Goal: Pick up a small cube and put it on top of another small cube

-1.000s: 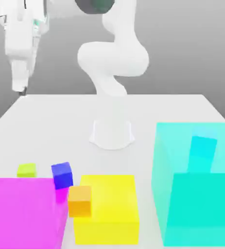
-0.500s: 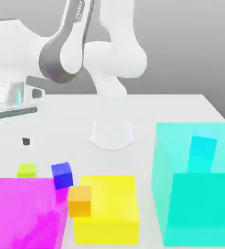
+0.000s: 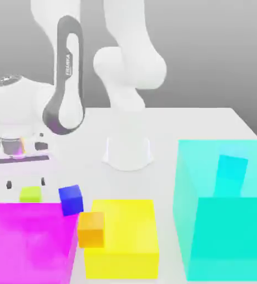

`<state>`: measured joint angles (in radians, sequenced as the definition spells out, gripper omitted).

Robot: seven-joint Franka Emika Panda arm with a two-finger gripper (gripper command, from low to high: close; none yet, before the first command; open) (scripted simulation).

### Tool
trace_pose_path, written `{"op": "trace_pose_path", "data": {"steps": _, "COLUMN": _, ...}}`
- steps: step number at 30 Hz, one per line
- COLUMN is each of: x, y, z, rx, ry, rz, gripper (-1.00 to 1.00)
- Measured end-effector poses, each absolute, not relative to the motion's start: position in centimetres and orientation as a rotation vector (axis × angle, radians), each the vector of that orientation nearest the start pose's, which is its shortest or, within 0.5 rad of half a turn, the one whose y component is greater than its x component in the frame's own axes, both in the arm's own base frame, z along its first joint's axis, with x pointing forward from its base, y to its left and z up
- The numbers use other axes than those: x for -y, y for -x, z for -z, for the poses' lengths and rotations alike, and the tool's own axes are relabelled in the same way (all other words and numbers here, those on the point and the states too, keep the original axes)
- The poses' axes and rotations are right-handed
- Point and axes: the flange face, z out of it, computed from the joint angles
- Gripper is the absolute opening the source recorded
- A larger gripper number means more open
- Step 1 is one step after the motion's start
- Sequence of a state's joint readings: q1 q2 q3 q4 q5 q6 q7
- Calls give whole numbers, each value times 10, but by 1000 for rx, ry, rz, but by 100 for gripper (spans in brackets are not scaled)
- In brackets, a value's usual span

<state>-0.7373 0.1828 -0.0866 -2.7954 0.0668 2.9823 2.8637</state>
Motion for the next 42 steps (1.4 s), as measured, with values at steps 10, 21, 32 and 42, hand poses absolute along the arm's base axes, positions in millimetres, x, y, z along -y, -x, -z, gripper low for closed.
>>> {"op": "trace_pose_path", "data": {"steps": 10, "x": 274, "y": -245, "z": -128, "rx": -2993, "ry": -948, "rz": 4, "gripper": -100}}
{"op": "trace_pose_path", "data": {"steps": 21, "x": 269, "y": -251, "z": -196, "rx": -3010, "ry": -884, "rz": -5, "gripper": -100}}
{"op": "trace_pose_path", "data": {"steps": 32, "x": 209, "y": -305, "z": -256, "rx": -3098, "ry": 89, "rz": -74, "gripper": -100}}
{"op": "trace_pose_path", "data": {"steps": 42, "x": 146, "y": -331, "z": -308, "rx": -2967, "ry": 1002, "rz": -8, "gripper": -100}}
